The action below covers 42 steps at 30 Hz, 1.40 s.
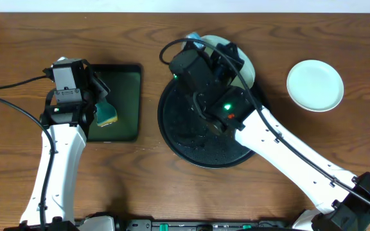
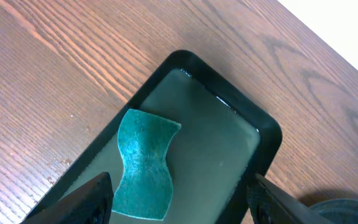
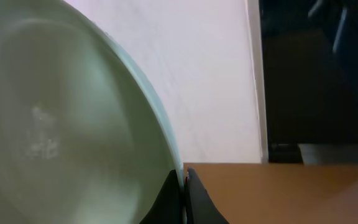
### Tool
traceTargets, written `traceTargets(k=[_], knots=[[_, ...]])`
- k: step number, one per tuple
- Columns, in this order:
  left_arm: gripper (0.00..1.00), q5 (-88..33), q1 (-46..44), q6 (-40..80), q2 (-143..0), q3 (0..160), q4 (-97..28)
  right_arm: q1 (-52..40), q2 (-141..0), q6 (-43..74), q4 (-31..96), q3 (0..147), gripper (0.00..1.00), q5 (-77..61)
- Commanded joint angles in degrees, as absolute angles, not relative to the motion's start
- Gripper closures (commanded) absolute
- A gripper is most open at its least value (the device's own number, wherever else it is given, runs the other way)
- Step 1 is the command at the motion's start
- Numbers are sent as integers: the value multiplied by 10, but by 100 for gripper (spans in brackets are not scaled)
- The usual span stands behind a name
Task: Clean dirty plates on tray and stack at the side
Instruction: 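Carry the green plate right and stack it on the plate pile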
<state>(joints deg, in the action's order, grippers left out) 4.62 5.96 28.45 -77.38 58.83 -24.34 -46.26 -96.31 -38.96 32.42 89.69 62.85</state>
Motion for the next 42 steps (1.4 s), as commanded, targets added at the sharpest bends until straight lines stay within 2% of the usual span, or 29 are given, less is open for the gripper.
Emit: traceTargets(k=[1, 3, 7, 13, 17, 19, 24, 29, 35, 42], knots=[[21, 49, 61, 281, -776, 587, -246, -460, -955, -341, 394, 902, 99, 569], [21, 49, 61, 281, -776, 587, -247, -447, -957, -283, 468, 902, 99, 459], [21, 49, 61, 281, -776, 587, -249, -368, -958, -130, 499, 902, 99, 370], [20, 49, 61, 281, -776, 587, -249, -150, -957, 5, 532, 902, 99, 149], [20, 49, 61, 281, -776, 587, -249, 32, -959, 50, 551, 896, 99, -34], [20, 49, 61, 281, -776, 587, -249, 103, -959, 63, 550, 885, 99, -84], [20, 49, 61, 281, -776, 587, -249, 224, -960, 88, 513, 833, 99, -115], [20, 49, 61, 281, -776, 587, -249, 275, -960, 136, 404, 741, 99, -114], [20, 49, 61, 281, -776, 587, -249, 281, -961, 170, 264, 651, 99, -92], [20, 49, 61, 281, -776, 587, -249, 280, -996, 185, 211, 635, 99, -88]])
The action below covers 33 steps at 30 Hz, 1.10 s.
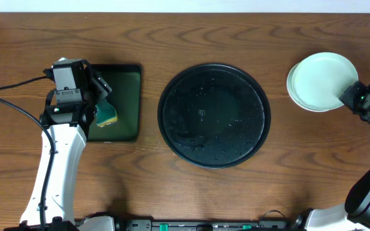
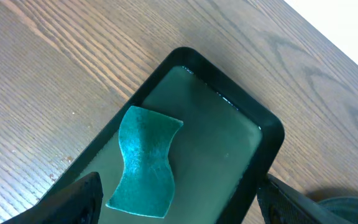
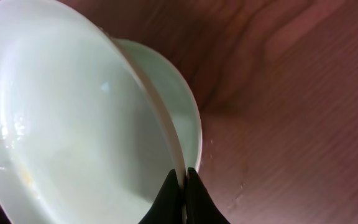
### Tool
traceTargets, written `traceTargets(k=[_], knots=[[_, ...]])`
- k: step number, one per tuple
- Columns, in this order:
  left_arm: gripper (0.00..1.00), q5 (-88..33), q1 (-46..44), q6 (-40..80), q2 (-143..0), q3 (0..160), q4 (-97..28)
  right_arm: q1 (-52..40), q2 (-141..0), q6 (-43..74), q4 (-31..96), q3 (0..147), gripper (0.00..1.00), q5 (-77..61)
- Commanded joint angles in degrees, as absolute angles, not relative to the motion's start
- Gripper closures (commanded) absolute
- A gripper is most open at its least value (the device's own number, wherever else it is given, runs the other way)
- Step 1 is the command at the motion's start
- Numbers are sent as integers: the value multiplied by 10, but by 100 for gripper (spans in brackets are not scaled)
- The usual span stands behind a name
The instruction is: Clean dirty plates on tray and stack at the side
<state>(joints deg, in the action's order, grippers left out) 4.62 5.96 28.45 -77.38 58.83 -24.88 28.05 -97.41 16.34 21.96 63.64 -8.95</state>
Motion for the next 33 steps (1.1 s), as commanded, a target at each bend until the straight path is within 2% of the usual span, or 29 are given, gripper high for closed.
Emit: traceTargets(k=[1, 9, 11, 12, 14, 15, 16, 22, 28, 33], knots=[[20, 49, 61, 281, -776, 587, -249, 280, -1005, 187, 204, 635, 99, -89], [20, 49, 61, 281, -776, 587, -251, 278, -1048, 186, 190, 656, 98, -89], [20, 49, 61, 281, -776, 587, -251, 277, -1049, 186, 191, 662, 91, -89], [19, 49, 61, 281, -776, 587, -251, 277, -1049, 186, 196, 667, 74, -95], [20, 49, 61, 281, -776, 587, -251, 276, -1049, 186, 208, 676, 27, -103], [20, 49, 61, 281, -776, 587, -251, 277, -1048, 186, 218, 682, 7, -110], [19, 49, 61, 281, -776, 587, -251, 277, -1048, 186, 230, 689, 1, -111], [20, 49, 61, 281, -776, 587, -251, 276, -1006, 187, 310, 728, 1, -111], [19, 49, 61, 281, -776, 587, -251, 270, -874, 186, 407, 727, 1, -121], [19, 49, 61, 281, -776, 587, -251, 226, -723, 186, 481, 681, 1, -121]])
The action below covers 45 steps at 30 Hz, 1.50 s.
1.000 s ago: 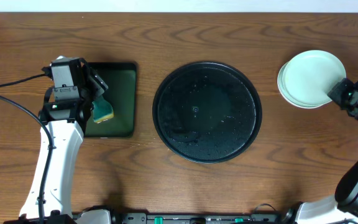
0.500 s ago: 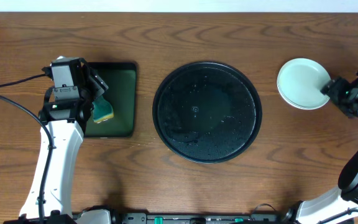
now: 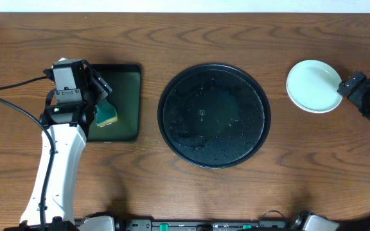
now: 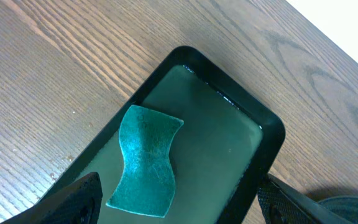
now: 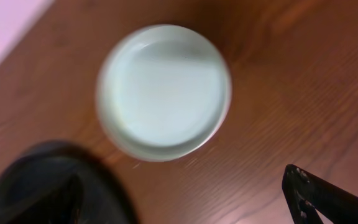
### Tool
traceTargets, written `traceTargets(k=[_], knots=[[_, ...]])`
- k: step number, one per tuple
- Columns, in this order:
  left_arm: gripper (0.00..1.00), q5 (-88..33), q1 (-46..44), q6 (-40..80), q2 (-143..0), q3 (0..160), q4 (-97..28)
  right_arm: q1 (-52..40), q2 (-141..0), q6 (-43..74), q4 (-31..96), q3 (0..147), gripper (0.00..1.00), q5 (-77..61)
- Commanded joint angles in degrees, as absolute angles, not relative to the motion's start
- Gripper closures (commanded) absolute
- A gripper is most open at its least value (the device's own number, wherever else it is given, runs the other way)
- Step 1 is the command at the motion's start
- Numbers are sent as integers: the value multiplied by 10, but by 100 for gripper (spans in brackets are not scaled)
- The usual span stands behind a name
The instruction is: Clean dirty plates on tray and stack at the side
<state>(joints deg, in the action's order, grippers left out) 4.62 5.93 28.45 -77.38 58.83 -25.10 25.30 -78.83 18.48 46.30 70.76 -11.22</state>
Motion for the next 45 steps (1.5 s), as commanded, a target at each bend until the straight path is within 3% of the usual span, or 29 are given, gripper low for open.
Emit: traceTargets(k=[1, 6, 12, 19, 29, 33, 39, 45], knots=[[19, 49, 61, 281, -776, 587, -251, 215, -695, 186, 491, 667, 1, -121], [19, 49, 61, 281, -776, 587, -251, 154, -558, 187, 532, 594, 1, -126], [19, 49, 61, 281, -776, 587, -251, 131, -458, 186, 668, 570, 1, -125], [19, 49, 61, 281, -776, 587, -251, 131, -422, 186, 764, 570, 1, -125], [19, 49, 61, 281, -776, 587, -251, 127, -420, 179, 770, 564, 1, -142], [19, 49, 61, 281, -776, 587, -251, 105, -393, 157, 702, 525, 1, -191], [19, 49, 61, 281, -776, 587, -251, 68, -265, 28, 511, 393, 1, -276], [19, 49, 61, 281, -776, 587, -251, 56, -114, 25, 370, 260, 1, -274]])
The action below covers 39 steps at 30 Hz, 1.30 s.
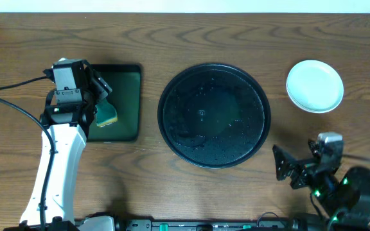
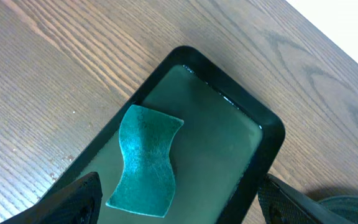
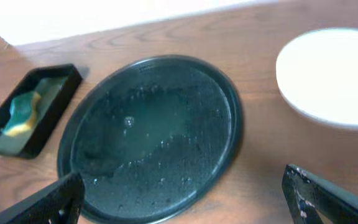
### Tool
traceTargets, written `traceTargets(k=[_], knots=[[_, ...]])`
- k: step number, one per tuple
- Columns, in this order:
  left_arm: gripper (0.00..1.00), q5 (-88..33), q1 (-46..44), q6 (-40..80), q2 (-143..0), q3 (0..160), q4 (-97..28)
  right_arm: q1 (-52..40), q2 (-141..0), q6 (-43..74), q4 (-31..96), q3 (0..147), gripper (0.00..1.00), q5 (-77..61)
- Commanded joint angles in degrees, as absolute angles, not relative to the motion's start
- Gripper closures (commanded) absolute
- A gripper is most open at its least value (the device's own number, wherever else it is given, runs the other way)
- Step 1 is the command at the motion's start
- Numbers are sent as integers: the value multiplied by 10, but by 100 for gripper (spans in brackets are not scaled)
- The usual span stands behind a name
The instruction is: Clean dirty plates on tray and stack at the side
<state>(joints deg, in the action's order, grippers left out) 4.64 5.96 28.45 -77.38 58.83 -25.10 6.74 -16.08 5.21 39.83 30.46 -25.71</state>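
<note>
The round black tray [image 1: 214,115] lies wet and bare at the table's middle; it also fills the right wrist view as the round tray [image 3: 151,134]. The stack of pale plates [image 1: 315,85] sits at the far right, seen again as the plates [image 3: 331,74]. My right gripper [image 1: 286,170] is open near the front right edge, empty, and it shows as the right gripper [image 3: 185,199] facing the tray. My left gripper [image 1: 101,96] hangs open over the green sponge [image 2: 145,162], apart from it.
The sponge rests in a rectangular black tray [image 2: 272,134] holding water, at the left of the table. A black cable [image 1: 11,83] runs from the left arm off the left edge. Bare wood lies between the trays and in front of them.
My right gripper was open just right of the plate stack; now it is back at the table's front right, facing the round tray. The left arm and sponge are unchanged.
My right gripper first held a pale plate by its rim above the far side of the round tray. Then it held that plate over the white plate at the right. After that the plate lay on the stack and the gripper was open. Now the arm is withdrawn.
</note>
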Motion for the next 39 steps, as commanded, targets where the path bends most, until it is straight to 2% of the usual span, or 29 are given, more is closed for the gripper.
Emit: traceTargets(k=[1, 8, 16, 23, 39], knots=[[19, 49, 61, 281, -776, 587, -251, 52, -91, 25, 342, 237, 1, -272], [19, 49, 61, 281, -776, 587, -251, 27, -3, 25, 135, 100, 1, -263], [19, 49, 61, 281, -776, 587, -251, 2, -3, 25, 26, 30, 1, -177], [19, 49, 61, 281, -776, 587, -251, -13, -3, 25, 13, 3, 1, -113], [19, 49, 61, 281, -776, 587, -251, -3, -3, 25, 35, 3, 1, -91]])
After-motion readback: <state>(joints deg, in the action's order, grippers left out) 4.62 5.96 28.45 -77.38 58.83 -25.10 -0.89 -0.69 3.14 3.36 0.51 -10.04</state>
